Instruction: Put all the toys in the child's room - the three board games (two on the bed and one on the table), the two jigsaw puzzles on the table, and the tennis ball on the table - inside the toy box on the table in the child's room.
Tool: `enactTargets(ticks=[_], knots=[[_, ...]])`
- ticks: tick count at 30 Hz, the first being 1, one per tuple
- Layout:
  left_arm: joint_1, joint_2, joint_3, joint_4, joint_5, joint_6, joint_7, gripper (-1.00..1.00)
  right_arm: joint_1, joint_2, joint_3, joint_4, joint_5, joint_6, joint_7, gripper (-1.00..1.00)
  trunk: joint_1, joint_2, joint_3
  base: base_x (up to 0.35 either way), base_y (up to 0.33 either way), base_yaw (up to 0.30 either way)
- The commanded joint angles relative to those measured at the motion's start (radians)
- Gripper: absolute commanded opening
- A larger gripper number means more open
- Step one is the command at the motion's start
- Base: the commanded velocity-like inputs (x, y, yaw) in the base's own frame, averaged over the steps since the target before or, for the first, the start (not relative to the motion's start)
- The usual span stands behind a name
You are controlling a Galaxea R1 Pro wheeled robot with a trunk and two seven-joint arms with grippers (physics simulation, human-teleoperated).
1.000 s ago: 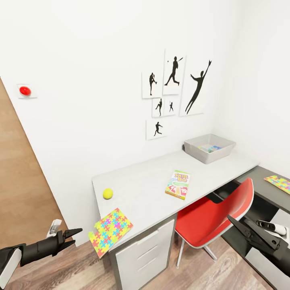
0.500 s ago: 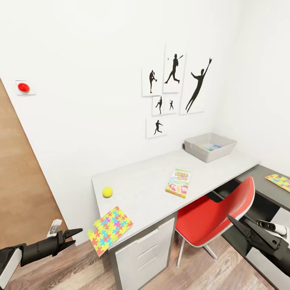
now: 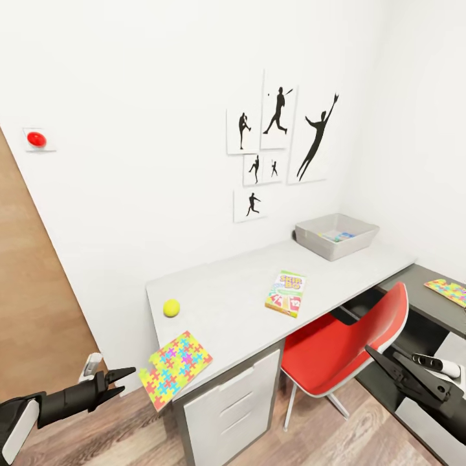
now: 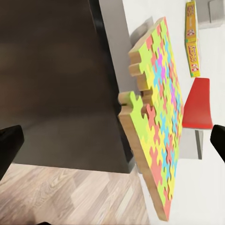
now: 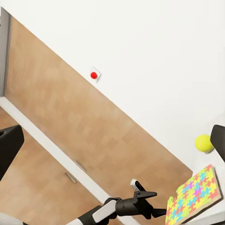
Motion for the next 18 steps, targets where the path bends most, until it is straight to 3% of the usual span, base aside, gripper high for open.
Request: enactTargets(ticks=[1, 18], knots=[[-0.001, 0.0, 0.001, 0.0, 0.0, 0.004, -0.003, 1.0, 0.0, 0.0, 0.0, -0.001, -0.005, 0.007, -0.001, 1.0, 0.0, -0.001, 0.0, 0.0, 0.0, -0.082], [-0.001, -0.007, -0.015, -0.001, -0.001, 0.001, -0.003, 1.0, 0.0, 0.0, 0.001, -0.001, -0.005, 0.007, -0.001, 1.0, 0.0, -0.001, 0.015, -0.014, -0.009, -0.06]])
